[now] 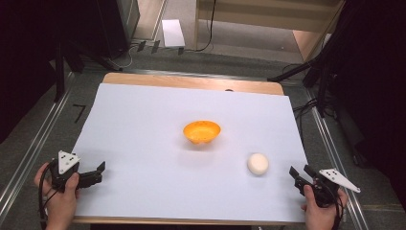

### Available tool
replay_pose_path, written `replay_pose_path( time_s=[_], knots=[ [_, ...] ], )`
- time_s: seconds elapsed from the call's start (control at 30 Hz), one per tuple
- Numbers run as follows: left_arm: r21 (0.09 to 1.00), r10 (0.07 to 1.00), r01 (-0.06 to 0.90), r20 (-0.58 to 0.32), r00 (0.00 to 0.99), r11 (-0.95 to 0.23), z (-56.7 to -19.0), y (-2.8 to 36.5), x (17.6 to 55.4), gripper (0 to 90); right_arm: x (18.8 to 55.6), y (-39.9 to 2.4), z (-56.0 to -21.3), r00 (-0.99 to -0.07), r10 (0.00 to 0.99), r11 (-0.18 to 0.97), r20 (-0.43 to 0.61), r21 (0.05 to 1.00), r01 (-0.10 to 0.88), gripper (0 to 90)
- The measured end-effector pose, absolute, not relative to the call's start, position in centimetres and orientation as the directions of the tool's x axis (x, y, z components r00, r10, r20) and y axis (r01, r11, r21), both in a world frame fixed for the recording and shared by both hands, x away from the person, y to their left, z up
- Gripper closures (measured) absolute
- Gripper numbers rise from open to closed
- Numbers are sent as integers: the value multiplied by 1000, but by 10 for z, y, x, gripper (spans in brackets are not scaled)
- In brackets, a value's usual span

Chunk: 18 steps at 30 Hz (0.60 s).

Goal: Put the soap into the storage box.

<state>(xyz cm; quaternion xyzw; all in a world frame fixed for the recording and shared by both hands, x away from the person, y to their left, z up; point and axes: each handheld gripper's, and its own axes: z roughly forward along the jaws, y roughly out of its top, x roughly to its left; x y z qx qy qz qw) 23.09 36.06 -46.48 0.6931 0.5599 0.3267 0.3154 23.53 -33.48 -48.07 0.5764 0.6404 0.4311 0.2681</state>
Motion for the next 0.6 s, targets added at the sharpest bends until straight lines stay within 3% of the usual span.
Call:
replay_pose_path(
  time_s=[0.17,0.27,0.37,0.5,0.6],
  knots=[
    [806,982,565,102,161,-176,-465,361,230,3,242,-330,-469,-192,979,54,71,814,578,375],
    [806,982,566,98,161,-173,-465,361,231,3,244,-327,-464,-180,980,47,80,790,611,269],
    [804,982,569,95,163,-172,-464,361,230,3,247,-318,-462,-241,969,112,58,765,634,150],
    [807,981,564,95,167,-174,-465,361,230,3,253,-308,-455,-291,951,120,107,737,665,131],
    [807,982,564,99,164,-176,-465,361,230,3,256,-299,-448,-309,948,159,82,717,679,124]
  ],
)
